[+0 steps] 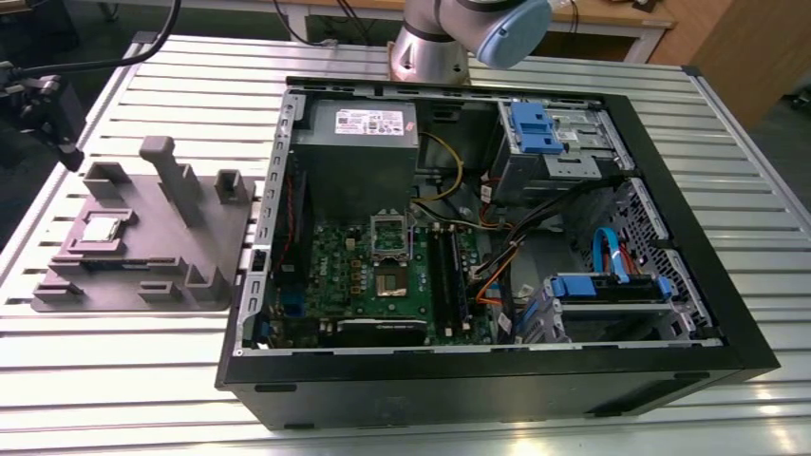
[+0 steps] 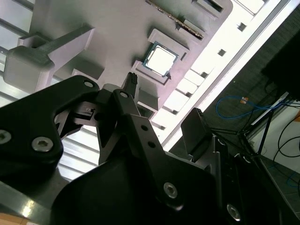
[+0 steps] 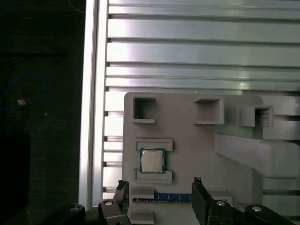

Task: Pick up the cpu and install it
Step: 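Pick up the cpu and move it towards the insertion slot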

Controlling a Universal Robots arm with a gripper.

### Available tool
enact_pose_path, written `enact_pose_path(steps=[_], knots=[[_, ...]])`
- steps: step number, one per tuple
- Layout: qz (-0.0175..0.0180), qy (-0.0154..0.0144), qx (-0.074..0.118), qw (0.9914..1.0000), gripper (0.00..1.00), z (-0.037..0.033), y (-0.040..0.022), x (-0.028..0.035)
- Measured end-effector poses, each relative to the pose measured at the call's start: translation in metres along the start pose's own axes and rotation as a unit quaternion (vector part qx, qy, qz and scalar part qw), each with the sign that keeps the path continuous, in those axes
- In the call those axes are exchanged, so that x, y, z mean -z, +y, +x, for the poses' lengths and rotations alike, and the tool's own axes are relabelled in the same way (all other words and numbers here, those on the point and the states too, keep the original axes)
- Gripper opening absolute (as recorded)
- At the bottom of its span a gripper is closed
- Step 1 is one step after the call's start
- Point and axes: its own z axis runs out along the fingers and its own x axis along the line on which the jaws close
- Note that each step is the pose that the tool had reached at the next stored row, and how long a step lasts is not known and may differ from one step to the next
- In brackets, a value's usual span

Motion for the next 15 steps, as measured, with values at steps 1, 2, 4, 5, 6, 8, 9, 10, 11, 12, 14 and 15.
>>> enact_pose_path(steps=[1, 2, 4, 5, 6, 8, 9, 10, 11, 12, 14, 15], knots=[[0.0, 0.0, 0.0, 1.0, 0.65, 0.0, 0.0, -0.0003], [0.0, 0.0, 0.0, 1.0, 0.65, 0.0, 0.0, -0.0006], [0.0, 0.0, 0.0, 1.0, 0.65, 0.0, -0.0001, -0.001], [0.0, 0.0, 0.0, 1.0, 0.65, 0.0, -0.0001, -0.0012], [0.0, 0.0, 0.0, 1.0, 0.65, 0.0, -0.0001, -0.0013], [0.0, 0.0, 0.0, 1.0, 0.65, 0.0, -0.0001, -0.0016], [0.0, 0.0, 0.0, 1.0, 0.65, 0.0, -0.0001, -0.0019], [0.0, 0.0, 0.0, 1.0, 0.65, 0.0, -0.0001, -0.0021], [-0.0001, -0.0001, 0.0, 1.0, 0.65, 0.0, -0.0001, -0.0024], [0.0, -0.0001, 0.0, 1.0, 0.65, 0.0, -0.0002, -0.0027], [0.0001, 0.0, 0.0, 1.0, 0.65, 0.0, -0.0003, -0.0029], [0.0001, 0.0001, 0.0, 1.0, 0.65, 0.0, -0.0004, -0.0031]])
